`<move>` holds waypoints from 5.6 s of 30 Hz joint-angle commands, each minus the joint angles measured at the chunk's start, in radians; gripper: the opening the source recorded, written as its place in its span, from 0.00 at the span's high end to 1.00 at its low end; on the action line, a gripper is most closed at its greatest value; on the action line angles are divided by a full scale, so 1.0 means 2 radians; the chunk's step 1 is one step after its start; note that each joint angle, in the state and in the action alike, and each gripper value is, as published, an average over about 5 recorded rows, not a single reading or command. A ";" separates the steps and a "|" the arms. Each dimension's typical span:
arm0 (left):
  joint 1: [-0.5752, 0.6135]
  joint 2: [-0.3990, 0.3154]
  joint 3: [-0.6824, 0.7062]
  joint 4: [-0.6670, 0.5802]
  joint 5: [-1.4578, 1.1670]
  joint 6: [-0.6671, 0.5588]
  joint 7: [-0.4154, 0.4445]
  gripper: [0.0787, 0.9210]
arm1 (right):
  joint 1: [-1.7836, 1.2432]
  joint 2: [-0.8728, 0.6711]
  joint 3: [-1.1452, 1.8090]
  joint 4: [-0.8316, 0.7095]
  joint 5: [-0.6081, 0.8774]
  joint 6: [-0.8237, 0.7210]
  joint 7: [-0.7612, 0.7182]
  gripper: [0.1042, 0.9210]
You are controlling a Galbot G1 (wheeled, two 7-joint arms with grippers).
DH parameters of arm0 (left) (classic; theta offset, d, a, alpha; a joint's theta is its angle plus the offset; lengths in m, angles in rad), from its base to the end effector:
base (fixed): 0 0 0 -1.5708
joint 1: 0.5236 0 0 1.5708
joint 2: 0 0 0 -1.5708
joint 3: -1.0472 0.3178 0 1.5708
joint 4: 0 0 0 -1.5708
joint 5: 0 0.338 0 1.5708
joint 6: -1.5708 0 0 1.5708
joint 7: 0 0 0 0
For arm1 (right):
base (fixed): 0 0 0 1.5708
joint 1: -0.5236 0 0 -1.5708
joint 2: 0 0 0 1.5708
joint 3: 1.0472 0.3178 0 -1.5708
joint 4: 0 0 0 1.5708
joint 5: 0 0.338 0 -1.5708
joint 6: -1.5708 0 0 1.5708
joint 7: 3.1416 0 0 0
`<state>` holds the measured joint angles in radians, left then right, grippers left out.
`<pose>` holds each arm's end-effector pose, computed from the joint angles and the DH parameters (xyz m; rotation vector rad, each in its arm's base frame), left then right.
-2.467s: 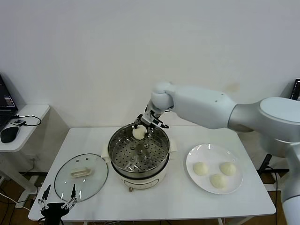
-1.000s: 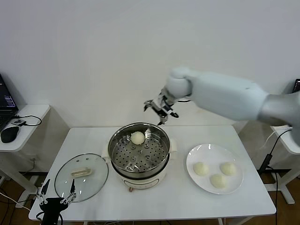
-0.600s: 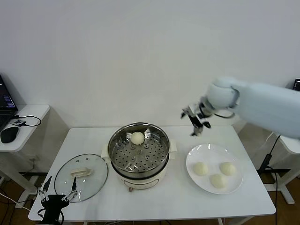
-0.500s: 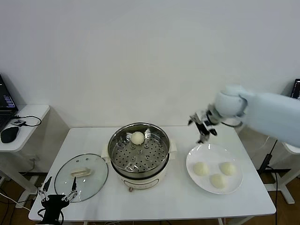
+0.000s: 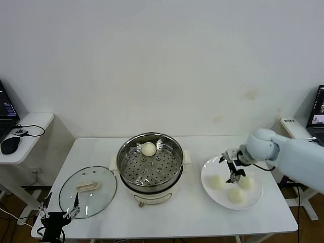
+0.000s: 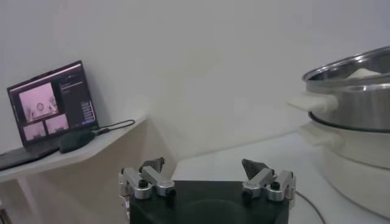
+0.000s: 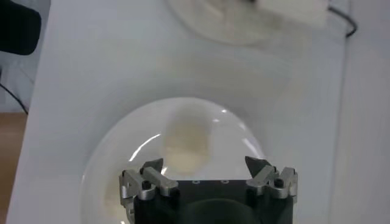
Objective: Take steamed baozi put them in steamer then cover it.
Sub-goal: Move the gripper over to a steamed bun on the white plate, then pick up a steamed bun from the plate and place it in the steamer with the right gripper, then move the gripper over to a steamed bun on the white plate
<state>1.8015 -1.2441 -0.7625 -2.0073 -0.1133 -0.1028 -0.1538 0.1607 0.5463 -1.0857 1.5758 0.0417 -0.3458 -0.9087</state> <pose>0.1194 0.1248 -0.3076 0.2485 -2.9498 -0.4534 0.4187 -0.0946 -0.1729 1.2989 -1.3974 1.4608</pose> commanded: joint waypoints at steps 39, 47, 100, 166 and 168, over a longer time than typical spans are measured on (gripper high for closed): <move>0.005 -0.004 -0.008 0.000 -0.001 -0.003 -0.001 0.12 | -0.081 0.062 0.081 -0.079 -0.051 0.014 -0.009 0.37; 0.002 0.001 -0.007 -0.005 -0.003 -0.001 -0.001 0.12 | 0.056 0.031 0.032 -0.045 0.021 0.005 -0.032 0.38; -0.014 0.001 -0.036 -0.013 -0.023 -0.004 -0.001 0.12 | 0.123 0.499 -0.086 -0.217 0.227 -0.160 0.075 0.37; 0.011 -0.004 -0.019 -0.007 -0.004 -0.002 0.003 0.12 | -0.172 -0.089 0.165 0.057 -0.129 0.035 -0.067 0.12; 0.012 -0.005 -0.019 -0.007 -0.003 -0.002 0.002 0.12 | -0.178 -0.084 0.166 0.049 -0.136 0.036 -0.064 0.12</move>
<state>1.8219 -1.2538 -0.7996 -2.0199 -0.1220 -0.1056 -0.1487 -0.0716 0.4135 -0.8211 1.6748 -0.1573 -0.2868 -1.0451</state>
